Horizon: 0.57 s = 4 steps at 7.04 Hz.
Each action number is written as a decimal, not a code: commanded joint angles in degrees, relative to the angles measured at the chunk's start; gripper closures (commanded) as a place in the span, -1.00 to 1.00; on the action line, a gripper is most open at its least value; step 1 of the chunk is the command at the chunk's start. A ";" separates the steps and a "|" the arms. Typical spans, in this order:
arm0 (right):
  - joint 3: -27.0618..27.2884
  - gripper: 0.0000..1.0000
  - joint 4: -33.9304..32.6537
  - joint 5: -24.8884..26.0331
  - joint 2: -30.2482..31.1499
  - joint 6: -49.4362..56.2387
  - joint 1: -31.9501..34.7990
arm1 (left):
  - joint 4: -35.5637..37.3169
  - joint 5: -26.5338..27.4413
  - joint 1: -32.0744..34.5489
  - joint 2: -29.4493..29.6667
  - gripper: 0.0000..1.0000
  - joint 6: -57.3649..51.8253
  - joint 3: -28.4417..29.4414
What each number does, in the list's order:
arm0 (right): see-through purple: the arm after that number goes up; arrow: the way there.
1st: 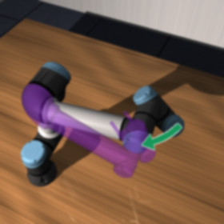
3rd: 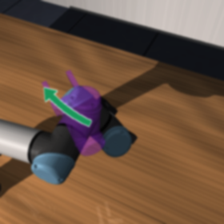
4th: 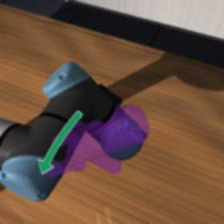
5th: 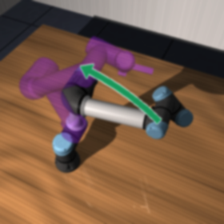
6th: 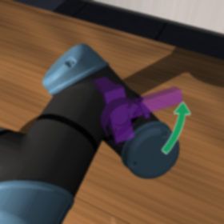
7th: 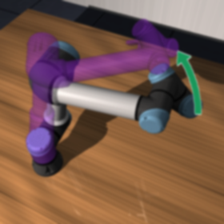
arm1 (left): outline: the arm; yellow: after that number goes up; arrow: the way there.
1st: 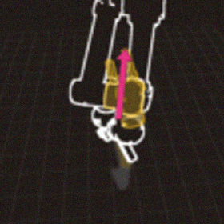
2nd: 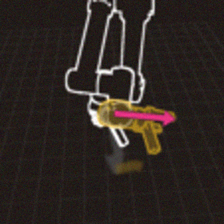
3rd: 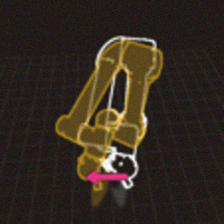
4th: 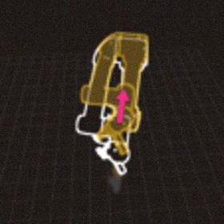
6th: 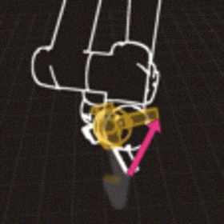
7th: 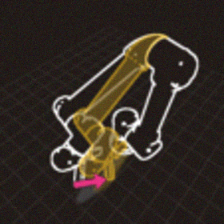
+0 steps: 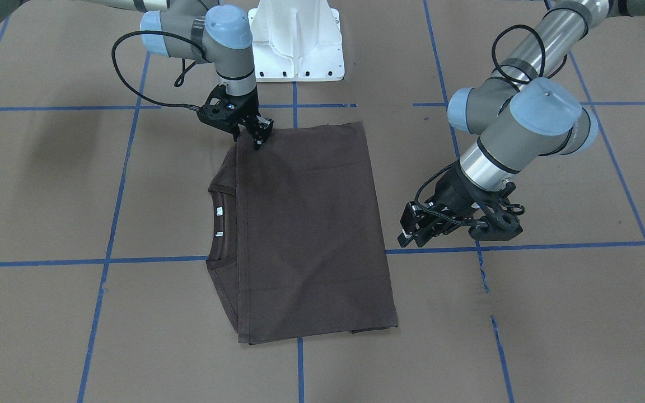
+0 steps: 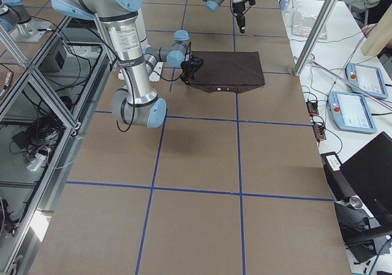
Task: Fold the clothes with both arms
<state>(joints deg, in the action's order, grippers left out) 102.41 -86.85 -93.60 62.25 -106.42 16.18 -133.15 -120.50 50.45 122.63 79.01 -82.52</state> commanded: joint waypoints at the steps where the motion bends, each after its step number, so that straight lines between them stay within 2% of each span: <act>1: 0.51 1.00 -0.42 0.09 -0.29 0.16 0.34 | 0.00 0.00 0.00 -0.02 0.07 0.00 -0.09; 4: 0.78 1.00 -0.51 0.26 -0.03 0.17 0.61 | 0.00 0.00 -0.09 0.07 0.07 0.00 -0.09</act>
<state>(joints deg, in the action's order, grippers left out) 102.97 -87.34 -93.42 62.11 -106.18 16.69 -133.15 -120.50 50.38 122.69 79.01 -82.59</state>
